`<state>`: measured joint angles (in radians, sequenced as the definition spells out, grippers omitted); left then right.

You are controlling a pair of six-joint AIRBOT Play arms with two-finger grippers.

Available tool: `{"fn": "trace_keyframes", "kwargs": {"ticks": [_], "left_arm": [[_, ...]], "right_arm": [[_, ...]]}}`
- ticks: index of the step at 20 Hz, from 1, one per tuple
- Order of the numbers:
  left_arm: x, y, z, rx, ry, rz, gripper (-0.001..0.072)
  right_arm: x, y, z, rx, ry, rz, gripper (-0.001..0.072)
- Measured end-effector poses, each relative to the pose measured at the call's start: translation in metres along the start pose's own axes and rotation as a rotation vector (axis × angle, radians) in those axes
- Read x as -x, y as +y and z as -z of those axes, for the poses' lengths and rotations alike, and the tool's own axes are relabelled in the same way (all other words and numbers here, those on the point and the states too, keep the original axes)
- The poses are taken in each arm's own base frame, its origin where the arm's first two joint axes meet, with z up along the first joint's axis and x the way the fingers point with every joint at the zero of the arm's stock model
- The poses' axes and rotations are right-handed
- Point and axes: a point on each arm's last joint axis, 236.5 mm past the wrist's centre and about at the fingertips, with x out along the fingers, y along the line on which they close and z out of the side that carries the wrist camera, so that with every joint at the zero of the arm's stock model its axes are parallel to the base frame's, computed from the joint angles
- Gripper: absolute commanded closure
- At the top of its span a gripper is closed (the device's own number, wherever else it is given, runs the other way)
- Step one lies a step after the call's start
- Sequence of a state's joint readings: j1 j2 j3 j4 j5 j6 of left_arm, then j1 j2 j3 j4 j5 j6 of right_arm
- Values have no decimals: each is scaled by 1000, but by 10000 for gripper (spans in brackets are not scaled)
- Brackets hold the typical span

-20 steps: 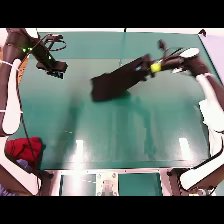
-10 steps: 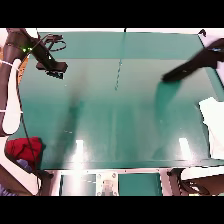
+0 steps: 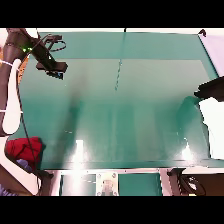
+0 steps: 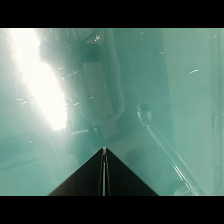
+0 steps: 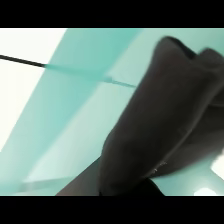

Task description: Fold the shirts.

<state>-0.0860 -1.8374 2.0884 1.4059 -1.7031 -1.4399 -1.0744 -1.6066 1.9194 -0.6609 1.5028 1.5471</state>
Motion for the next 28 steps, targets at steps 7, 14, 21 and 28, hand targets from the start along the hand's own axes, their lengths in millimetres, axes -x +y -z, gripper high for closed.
{"fn": "trace_keyframes", "kwargs": {"ticks": [7, 14, 21, 28], "left_arm": [[0, -10, 2, -3, 7, 41, 680], [1, -22, 1, -11, 2, 94, 680], [1, -26, 0, -14, 1, 109, 680], [2, -27, 0, -15, -1, 114, 681]], "right_arm": [[52, -80, 38, -125, 130, 435, 699], [80, -134, 76, -274, 213, 692, 698], [85, -207, 157, -454, 446, 927, 627], [84, -237, 209, -519, 606, 1048, 90]]}}
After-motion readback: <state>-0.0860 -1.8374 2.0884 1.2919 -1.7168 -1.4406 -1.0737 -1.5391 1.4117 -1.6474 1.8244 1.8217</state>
